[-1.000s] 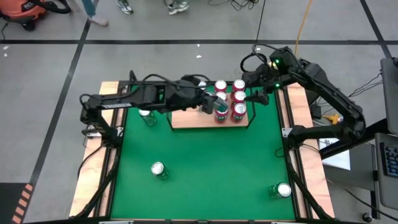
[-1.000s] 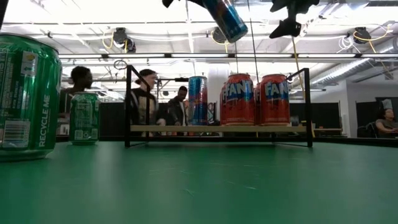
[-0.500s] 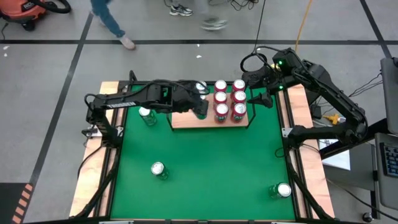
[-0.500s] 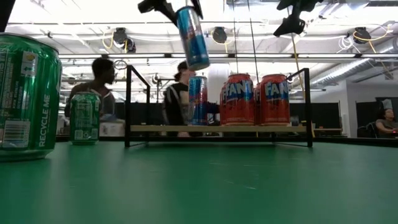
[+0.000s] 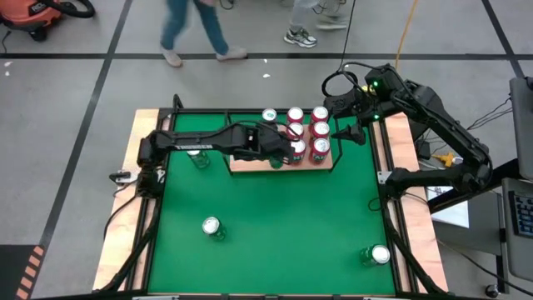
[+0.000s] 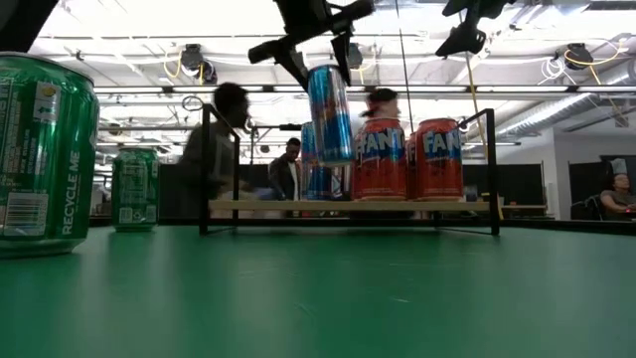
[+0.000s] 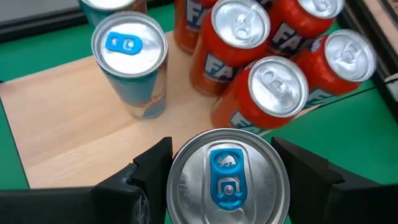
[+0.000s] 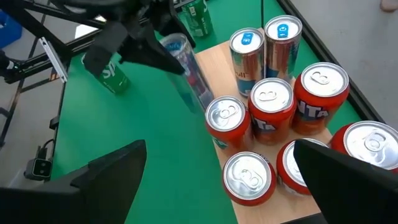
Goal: Place canned beverage on shelf
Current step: Put the blue soda can on the shelf aligned with the other blue soda can on the shelf
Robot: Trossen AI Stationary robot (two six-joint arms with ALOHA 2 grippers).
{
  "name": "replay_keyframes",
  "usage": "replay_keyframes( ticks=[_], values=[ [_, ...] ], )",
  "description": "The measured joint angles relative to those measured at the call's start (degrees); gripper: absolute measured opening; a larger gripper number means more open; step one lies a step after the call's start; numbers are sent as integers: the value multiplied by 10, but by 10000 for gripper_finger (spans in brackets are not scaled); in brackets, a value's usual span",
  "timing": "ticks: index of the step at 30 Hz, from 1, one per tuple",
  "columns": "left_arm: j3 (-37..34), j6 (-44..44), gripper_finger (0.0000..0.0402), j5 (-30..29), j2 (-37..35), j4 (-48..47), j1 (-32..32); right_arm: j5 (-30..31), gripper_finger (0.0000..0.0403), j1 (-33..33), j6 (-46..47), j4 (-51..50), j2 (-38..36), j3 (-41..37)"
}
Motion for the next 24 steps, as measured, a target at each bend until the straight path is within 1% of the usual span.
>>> replay_keyframes(
  ticks=[8, 12, 16, 24],
  values=[
    [0, 2, 225, -2, 22, -21, 13, 0, 398, 0, -2, 0, 0, 0],
    [0, 16, 225, -15, 27, -26, 24, 0, 398, 0, -2, 0, 0, 0],
    [0, 28, 225, -15, 33, -26, 34, 0, 398, 0, -1, 1, 0, 0],
    [0, 27, 240, 1, 50, -20, 39, 0, 398, 0, 0, 4, 0, 0]
  ],
)
